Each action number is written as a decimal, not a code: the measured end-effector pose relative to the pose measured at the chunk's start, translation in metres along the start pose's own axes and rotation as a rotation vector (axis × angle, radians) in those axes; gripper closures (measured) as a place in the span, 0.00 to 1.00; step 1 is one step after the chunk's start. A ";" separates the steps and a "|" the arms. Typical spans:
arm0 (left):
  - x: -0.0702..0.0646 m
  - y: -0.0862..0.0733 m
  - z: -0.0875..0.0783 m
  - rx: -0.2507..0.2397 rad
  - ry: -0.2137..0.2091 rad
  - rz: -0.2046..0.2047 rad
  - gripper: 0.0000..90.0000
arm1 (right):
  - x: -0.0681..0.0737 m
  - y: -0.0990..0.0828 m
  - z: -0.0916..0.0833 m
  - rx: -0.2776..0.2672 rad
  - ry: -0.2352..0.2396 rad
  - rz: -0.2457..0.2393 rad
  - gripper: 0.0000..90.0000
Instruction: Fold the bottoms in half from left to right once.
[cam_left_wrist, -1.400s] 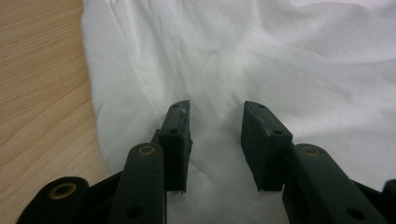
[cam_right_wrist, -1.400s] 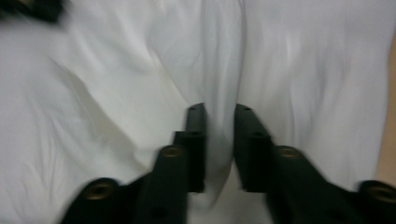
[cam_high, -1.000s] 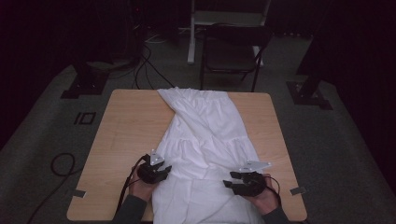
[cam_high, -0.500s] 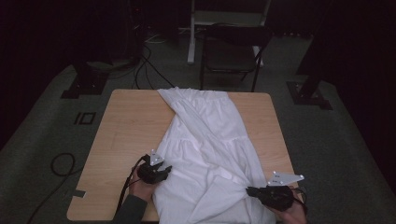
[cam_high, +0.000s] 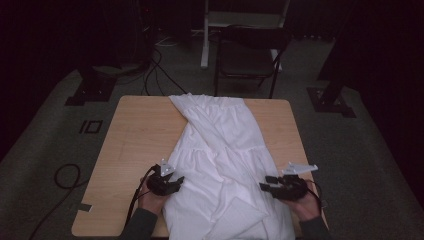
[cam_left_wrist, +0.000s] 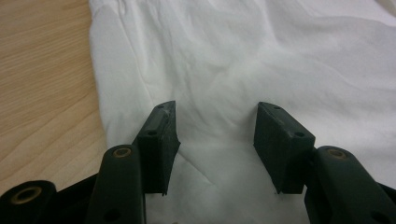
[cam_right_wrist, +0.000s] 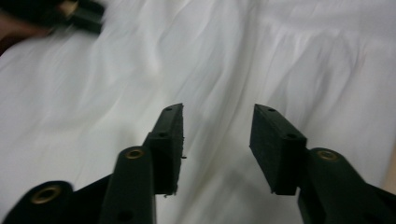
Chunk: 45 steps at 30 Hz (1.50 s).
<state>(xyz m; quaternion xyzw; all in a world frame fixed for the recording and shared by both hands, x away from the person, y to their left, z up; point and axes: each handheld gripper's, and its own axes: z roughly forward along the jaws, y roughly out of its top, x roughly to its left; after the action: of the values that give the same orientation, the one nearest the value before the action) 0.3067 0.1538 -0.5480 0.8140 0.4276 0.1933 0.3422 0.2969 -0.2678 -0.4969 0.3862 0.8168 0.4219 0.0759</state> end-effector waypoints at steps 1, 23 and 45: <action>0.001 0.000 0.000 -0.004 0.000 -0.005 0.52 | -0.005 0.008 0.010 -0.009 -0.003 0.010 0.59; -0.003 -0.004 0.005 -0.032 -0.031 -0.022 0.47 | -0.011 0.083 0.062 -0.078 -0.024 0.025 0.99; 0.010 0.039 0.018 -0.080 -0.006 -0.022 0.41 | -0.065 0.020 0.063 0.072 -0.352 0.108 0.98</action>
<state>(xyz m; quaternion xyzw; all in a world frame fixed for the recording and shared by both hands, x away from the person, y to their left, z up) 0.3458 0.1396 -0.5321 0.7956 0.4273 0.2039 0.3779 0.3813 -0.2660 -0.5350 0.5001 0.7834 0.3217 0.1810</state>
